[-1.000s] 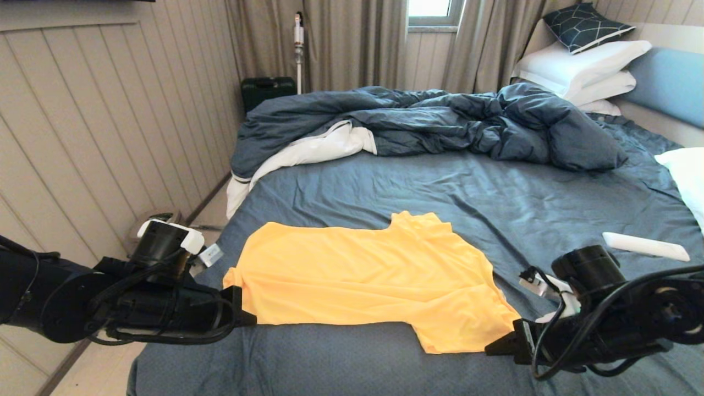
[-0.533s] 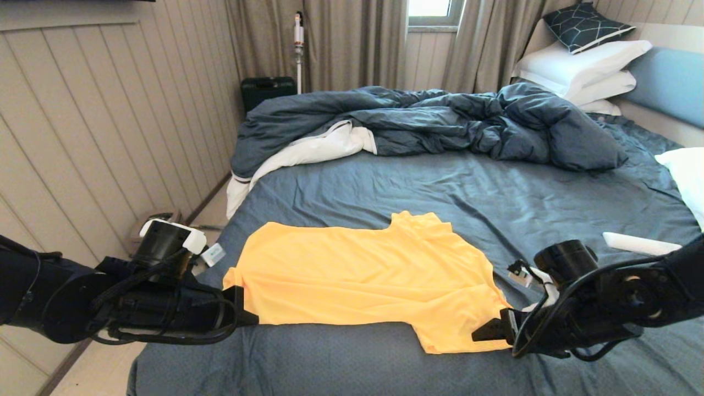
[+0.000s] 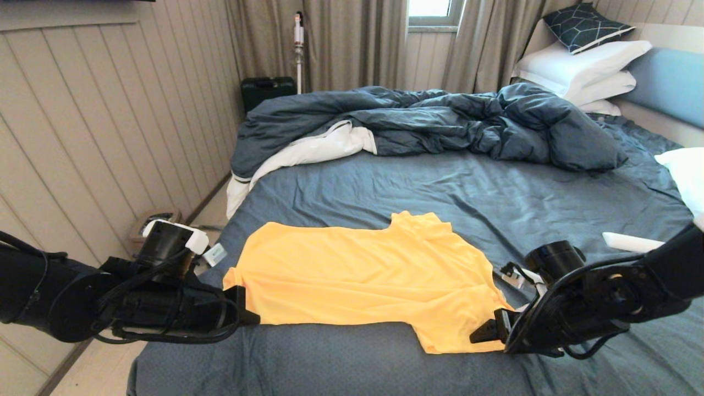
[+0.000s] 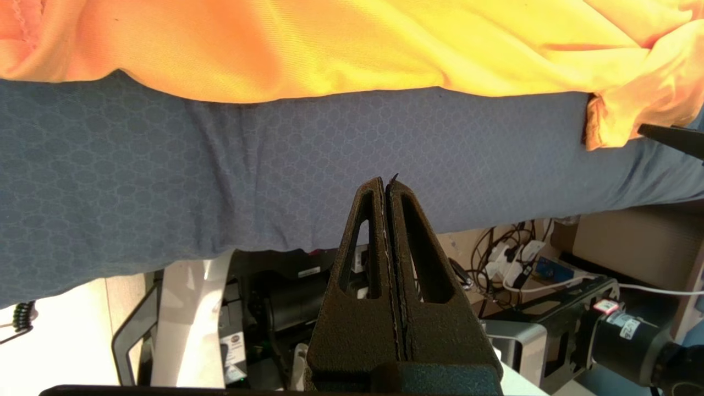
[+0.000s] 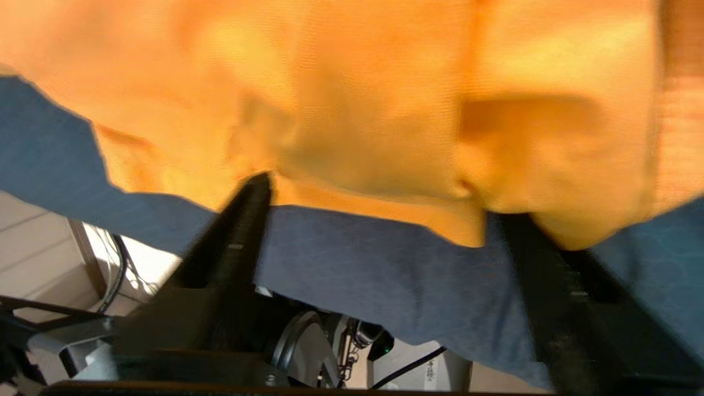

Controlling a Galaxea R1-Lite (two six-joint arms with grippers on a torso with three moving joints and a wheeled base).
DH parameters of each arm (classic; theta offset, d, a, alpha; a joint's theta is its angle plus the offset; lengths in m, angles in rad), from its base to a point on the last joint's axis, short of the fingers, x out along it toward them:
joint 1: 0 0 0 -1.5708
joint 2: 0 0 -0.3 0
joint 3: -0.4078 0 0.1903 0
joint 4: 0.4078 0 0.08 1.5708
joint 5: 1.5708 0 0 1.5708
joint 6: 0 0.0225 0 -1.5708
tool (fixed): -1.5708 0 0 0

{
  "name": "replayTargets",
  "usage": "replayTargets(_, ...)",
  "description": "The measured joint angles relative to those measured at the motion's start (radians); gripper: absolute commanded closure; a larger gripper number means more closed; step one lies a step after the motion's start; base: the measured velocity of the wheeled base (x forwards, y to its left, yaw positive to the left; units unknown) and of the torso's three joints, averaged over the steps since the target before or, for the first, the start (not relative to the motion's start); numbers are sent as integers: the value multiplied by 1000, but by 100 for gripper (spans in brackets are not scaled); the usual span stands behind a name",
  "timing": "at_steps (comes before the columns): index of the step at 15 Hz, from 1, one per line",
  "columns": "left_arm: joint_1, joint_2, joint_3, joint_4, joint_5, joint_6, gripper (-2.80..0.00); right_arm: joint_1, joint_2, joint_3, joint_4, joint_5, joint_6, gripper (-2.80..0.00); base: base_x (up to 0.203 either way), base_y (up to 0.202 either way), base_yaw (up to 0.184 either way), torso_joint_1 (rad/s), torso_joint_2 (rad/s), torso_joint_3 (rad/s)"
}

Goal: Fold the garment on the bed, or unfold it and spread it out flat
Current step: Fold the yellow T-shirt

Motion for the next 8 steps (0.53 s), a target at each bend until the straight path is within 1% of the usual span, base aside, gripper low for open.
replayTargets(8,0,1,2,0,0,-2,0,1,-11,5,3,3,1,0,0,0,0,0,0,0)
